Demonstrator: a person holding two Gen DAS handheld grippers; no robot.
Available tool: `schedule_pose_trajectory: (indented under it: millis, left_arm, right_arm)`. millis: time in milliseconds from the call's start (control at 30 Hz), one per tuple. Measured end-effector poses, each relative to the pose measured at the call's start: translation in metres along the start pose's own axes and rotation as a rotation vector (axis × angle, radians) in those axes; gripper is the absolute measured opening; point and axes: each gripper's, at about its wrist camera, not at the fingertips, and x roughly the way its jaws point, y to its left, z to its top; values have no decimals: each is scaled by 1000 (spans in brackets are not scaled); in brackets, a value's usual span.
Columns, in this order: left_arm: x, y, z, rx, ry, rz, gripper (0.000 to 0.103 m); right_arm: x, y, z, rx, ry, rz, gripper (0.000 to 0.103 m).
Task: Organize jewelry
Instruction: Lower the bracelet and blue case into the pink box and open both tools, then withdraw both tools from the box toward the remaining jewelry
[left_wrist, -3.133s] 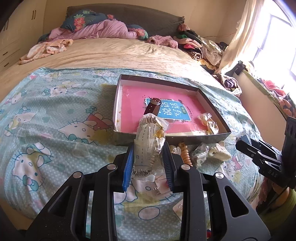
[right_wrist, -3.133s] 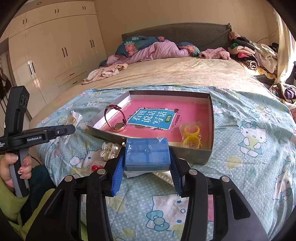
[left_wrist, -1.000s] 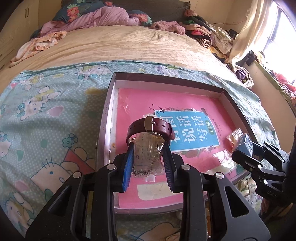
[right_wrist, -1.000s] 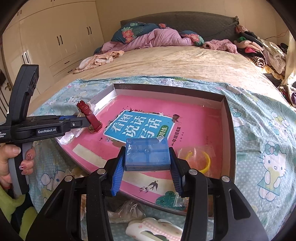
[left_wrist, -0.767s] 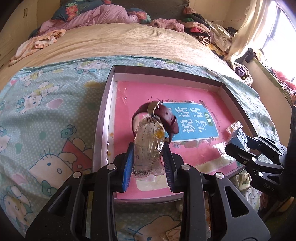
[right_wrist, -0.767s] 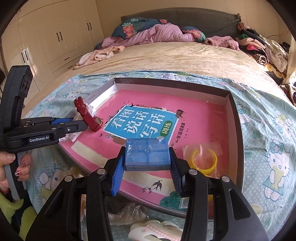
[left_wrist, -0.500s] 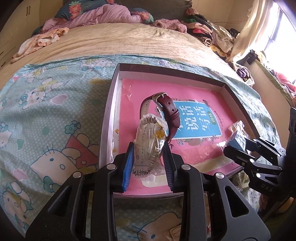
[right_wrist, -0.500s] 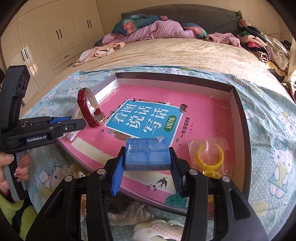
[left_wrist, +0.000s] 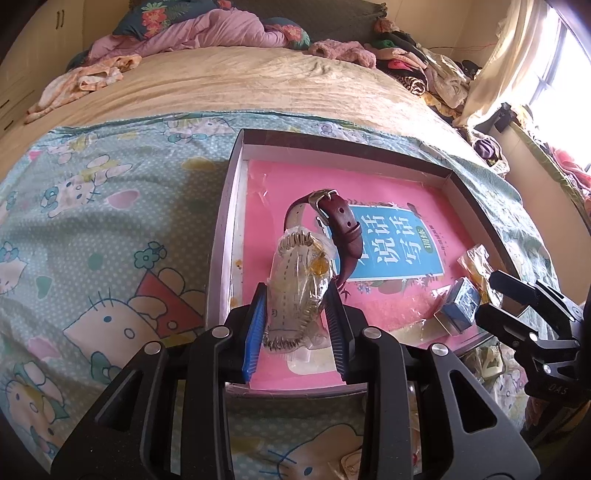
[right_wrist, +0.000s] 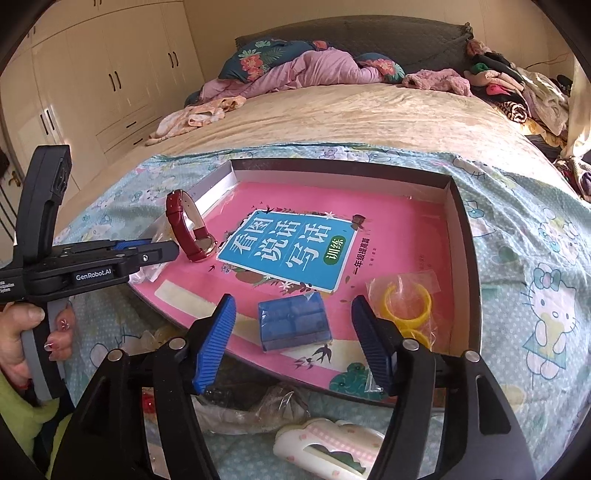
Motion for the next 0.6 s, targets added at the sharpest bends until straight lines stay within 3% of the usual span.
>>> schedule_pose_trajectory:
  millis: [100, 167, 400, 600]
  left_arm:
    - [-1, 0, 0, 0, -1, -1, 28]
    - [-4, 0, 0, -2, -9, -4, 40]
    - [-16, 0, -1, -10, -24, -13, 44]
    - [-34, 1, -1, -30, -53, -25, 67]
  right_arm:
    - [-10, -4, -2, 20, -14, -4, 75]
    - [-16, -7, -4, 39, -26, -8, 80]
    - [-36, -17, -11, 81, -54, -23, 87]
    - [-53, -20, -11, 99, -82, -28, 90]
